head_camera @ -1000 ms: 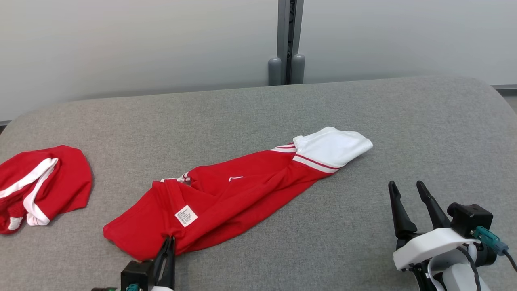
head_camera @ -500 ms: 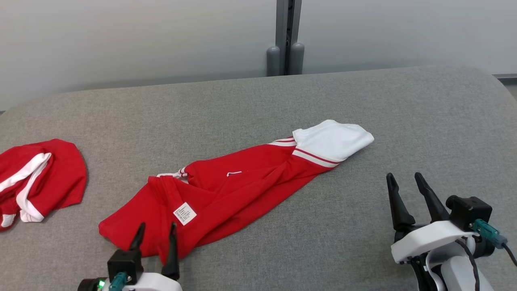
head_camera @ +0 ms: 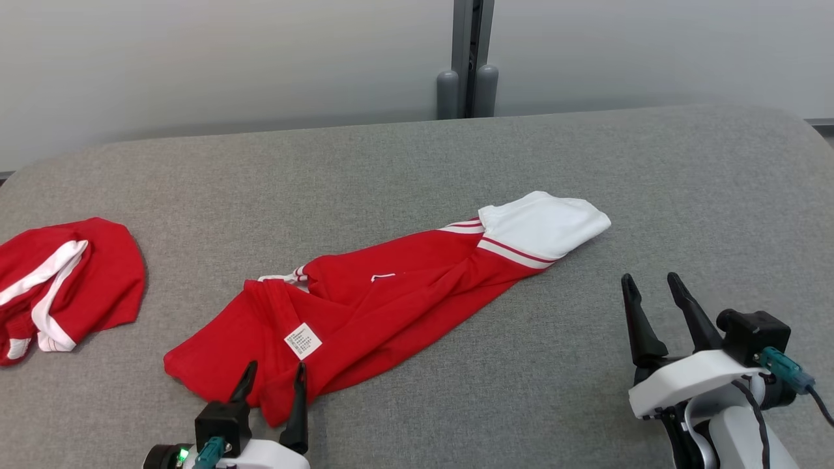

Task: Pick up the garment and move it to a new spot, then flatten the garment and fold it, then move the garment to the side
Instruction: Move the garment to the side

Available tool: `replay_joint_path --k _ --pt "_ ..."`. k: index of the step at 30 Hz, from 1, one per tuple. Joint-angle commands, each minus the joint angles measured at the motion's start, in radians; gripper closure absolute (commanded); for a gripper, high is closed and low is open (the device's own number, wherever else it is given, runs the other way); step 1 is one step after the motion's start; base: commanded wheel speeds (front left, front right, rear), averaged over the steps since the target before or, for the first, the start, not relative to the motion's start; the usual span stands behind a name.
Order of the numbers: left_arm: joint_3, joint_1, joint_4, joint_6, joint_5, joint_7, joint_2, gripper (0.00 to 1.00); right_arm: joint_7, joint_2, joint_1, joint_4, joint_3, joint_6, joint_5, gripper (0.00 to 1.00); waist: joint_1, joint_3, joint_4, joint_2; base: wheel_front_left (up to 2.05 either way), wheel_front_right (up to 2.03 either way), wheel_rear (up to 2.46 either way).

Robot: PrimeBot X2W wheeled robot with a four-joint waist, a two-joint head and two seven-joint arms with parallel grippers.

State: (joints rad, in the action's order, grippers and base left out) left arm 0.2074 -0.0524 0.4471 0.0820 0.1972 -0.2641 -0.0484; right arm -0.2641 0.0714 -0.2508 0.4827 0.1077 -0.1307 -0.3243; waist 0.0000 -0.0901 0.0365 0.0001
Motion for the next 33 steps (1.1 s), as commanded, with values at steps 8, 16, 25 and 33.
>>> replay_joint_path --k 8,16,25,33 --pt "0.024 -0.059 -0.032 0.009 -0.004 0.000 -0.004 0.00 0.000 0.042 -0.148 0.070 0.033 0.000 0.019 0.00 0.0000 -0.067 -0.036 -0.0001 0.00 0.00 0.00" --pt "0.057 -0.102 -0.041 0.013 0.009 0.000 -0.004 0.00 0.000 0.089 -0.348 0.259 0.014 0.000 -0.007 0.00 0.0000 -0.142 -0.102 -0.0001 0.00 0.00 0.00" --pt "0.078 -0.141 -0.057 0.025 0.023 0.000 -0.004 0.00 0.099 0.126 -0.534 0.405 0.148 0.000 -0.083 0.00 0.0000 -0.204 -0.167 -0.0001 0.00 0.00 0.00" --pt "0.090 -0.146 -0.060 0.033 0.041 0.000 -0.004 0.00 0.217 0.159 -0.566 0.344 0.397 0.000 -0.197 0.00 0.0000 -0.204 -0.180 -0.0001 0.00 0.00 0.00"
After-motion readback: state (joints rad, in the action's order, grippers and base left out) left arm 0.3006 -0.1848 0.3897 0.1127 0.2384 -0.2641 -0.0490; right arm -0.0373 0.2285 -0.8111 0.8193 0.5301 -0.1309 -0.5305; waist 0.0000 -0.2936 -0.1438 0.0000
